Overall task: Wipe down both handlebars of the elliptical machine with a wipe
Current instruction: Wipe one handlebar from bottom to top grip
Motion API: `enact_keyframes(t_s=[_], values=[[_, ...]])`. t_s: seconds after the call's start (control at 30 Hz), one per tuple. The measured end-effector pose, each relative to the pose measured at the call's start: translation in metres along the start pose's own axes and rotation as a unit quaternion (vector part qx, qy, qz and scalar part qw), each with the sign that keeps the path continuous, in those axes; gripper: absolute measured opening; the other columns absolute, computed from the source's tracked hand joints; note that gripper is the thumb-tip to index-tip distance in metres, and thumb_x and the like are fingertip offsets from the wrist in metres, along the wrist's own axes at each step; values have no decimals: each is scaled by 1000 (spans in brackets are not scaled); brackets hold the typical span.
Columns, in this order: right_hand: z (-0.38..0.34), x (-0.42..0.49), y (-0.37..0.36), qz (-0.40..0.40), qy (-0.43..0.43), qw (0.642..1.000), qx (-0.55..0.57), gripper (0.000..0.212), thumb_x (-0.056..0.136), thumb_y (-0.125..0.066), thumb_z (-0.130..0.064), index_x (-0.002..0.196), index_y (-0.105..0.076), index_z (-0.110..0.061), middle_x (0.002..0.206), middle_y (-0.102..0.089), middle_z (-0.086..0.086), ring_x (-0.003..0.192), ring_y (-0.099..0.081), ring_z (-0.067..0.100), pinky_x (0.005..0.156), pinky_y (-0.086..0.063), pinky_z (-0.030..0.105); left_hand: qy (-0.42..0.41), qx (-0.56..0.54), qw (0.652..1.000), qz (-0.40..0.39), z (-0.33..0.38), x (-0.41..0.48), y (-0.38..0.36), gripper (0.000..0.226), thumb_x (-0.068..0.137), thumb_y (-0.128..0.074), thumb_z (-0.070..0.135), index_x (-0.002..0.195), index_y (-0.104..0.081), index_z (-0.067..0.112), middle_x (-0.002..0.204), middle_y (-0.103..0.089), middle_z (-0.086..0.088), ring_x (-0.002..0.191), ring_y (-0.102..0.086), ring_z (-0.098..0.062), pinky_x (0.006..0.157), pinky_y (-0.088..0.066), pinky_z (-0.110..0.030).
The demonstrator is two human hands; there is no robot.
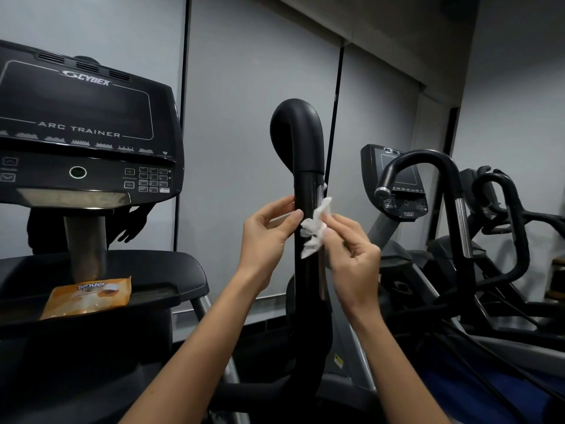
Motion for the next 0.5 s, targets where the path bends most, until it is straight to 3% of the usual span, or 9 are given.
enact_keyframes(t_s=[0.1, 0.17, 0.23, 0.3, 0.4, 0.5], values=[[-24, 4, -12, -5, 111, 987, -117, 28, 85, -65, -14, 112, -67, -6, 107, -62, -7, 102, -59, 5, 88, -47, 15, 2, -18, 1000, 6, -1, -1, 0, 25, 86, -63, 1, 98, -66, 23, 90, -71, 9, 83, -68, -1, 78, -53, -15], [-26, 16, -13, 18, 126, 984, -123, 24, 85, -67, -13, 108, -69, -7, 104, -64, -4, 98, -61, 6, 87, -49, 19, 3, -20, 1000, 10, -1, -2, 0, 25, 85, -63, 2, 95, -65, 25, 89, -70, 10, 82, -67, 2, 80, -53, -15], [-14, 32, -9, 37, 70, 995, -63, 18, 86, -66, -13, 103, -70, -16, 96, -70, 0, 89, -66, 12, 81, -52, 27, 4, -13, 1000, 8, -2, -2, -1, 25, 86, -63, 3, 100, -65, 24, 99, -70, 3, 91, -67, -5, 89, -52, -22], [7, 46, -9, 43, -23, 998, 37, 14, 87, -64, -11, 95, -69, -21, 83, -71, -1, 79, -67, 11, 73, -53, 26, 1, -7, 1000, 6, -1, -2, -1, 26, 86, -63, 4, 104, -65, 22, 103, -70, 0, 96, -67, -10, 93, -51, -26], [36, 53, -21, 11, -164, 971, 174, 13, 88, -61, -6, 87, -70, -16, 73, -72, -3, 73, -68, 9, 66, -54, 20, 1, -3, 1000, 6, -1, -3, -1, 26, 86, -63, 3, 104, -65, 22, 103, -70, 0, 98, -67, -12, 94, -50, -29], [37, 45, -16, -3, -162, 976, 146, 14, 88, -60, -4, 87, -69, -14, 72, -71, -4, 71, -67, 6, 64, -53, 17, 0, 4, 1000, 7, -1, -3, 0, 27, 86, -63, 4, 107, -65, 19, 104, -70, 0, 99, -67, -13, 95, -50, -30]])
Point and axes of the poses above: each hand's wrist, its own x-axis towards the middle knuckle, its own y-axis out of the back of the hand, z = x × y, the point moved 10 cm from there along x, towards the middle knuckle
